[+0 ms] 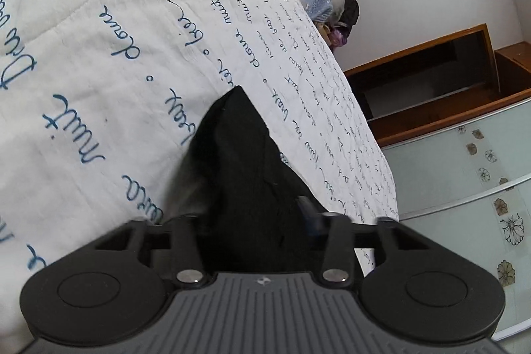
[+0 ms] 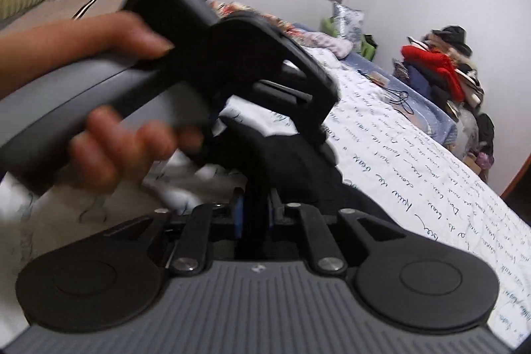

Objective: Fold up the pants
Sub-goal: 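Grasp a corner of the folded pants with the left gripper while the right gripper grasps beside it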

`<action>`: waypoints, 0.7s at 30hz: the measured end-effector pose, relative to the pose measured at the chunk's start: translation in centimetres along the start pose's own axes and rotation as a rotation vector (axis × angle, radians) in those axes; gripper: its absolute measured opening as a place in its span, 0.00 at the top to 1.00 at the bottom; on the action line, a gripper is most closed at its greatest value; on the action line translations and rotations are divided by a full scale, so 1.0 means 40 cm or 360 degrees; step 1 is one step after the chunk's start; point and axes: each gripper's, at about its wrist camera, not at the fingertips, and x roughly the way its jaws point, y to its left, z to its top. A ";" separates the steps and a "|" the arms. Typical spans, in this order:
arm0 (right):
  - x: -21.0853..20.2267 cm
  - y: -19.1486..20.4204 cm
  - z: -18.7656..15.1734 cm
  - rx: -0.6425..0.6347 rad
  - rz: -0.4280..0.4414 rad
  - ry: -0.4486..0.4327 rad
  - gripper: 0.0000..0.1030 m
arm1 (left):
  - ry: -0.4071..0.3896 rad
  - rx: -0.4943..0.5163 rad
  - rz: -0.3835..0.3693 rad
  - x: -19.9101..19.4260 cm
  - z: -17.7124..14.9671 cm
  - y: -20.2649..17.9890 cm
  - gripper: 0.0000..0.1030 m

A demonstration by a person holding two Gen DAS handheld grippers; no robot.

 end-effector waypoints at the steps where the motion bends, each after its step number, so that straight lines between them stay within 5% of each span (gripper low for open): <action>1: -0.016 0.008 -0.006 -0.0038 -0.0043 -0.0002 0.69 | 0.0005 0.0019 0.0006 -0.002 0.002 0.001 0.74; 3: -0.044 0.022 -0.026 -0.0133 -0.0136 0.0019 0.59 | 0.0014 0.0062 0.0014 -0.006 0.000 0.002 0.78; 10: -0.085 0.021 -0.124 -0.0146 -0.0262 0.0186 0.57 | 0.0093 0.0214 0.0099 -0.006 0.007 -0.019 0.74; 12: -0.083 0.026 -0.134 -0.0144 -0.0289 0.0198 0.57 | 0.0154 0.0194 0.0090 0.006 0.016 -0.015 0.53; 13: -0.083 0.032 -0.135 -0.0161 -0.0294 0.0205 0.57 | 0.0185 0.0177 0.0067 0.014 0.021 -0.009 0.26; 14: -0.088 0.038 -0.135 -0.0177 -0.0292 0.0201 0.55 | 0.0200 0.0158 0.0018 0.019 0.024 -0.001 0.19; 19: -0.094 0.069 -0.149 -0.0290 -0.0318 0.0218 0.50 | 0.0227 0.0192 -0.0022 0.041 0.037 -0.001 0.20; 21: -0.084 0.080 -0.155 -0.0345 -0.0368 0.0210 0.49 | 0.0224 0.0290 -0.0003 0.042 0.030 -0.022 0.35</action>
